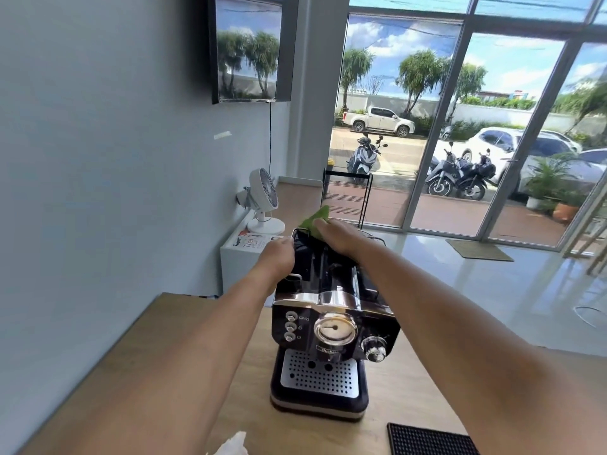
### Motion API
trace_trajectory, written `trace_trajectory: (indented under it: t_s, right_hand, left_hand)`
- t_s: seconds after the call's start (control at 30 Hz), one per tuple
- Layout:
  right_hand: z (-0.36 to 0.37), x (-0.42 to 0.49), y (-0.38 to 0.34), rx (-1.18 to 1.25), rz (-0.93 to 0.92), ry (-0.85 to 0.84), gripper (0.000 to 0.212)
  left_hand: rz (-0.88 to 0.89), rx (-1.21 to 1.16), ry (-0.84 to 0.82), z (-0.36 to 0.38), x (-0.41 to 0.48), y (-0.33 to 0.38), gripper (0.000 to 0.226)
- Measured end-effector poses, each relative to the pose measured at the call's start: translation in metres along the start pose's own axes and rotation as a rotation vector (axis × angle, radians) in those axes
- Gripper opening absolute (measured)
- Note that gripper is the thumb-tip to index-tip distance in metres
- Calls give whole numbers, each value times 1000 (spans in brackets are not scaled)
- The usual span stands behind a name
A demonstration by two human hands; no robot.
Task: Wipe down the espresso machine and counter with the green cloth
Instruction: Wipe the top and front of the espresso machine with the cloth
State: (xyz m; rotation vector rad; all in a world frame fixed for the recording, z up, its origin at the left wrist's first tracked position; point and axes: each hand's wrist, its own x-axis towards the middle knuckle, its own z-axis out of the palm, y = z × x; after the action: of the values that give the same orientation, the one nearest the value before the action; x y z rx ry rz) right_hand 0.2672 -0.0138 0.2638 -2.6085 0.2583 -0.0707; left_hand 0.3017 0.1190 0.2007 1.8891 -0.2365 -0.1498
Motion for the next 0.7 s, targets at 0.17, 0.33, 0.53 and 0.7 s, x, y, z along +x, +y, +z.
trace_trajectory:
  t_s: [0.17,0.33,0.53,0.7]
  right_hand:
    - [1,-37,4,-13,-54,12,47]
    - [8,-58,-3,-38,-72,-37,45]
    - [11,-77,-11,-65,-72,-62,47]
    - [17,-114,2,28,-142,-82,40]
  left_hand:
    - [-58,-73,-13,0,-15,7,34]
    - [-92,-140,-22,-2,-24,13,36]
    - [-119,-130,-20,-4,-28,16,42]
    - [-101,-32,-13,-5,-38,22,43]
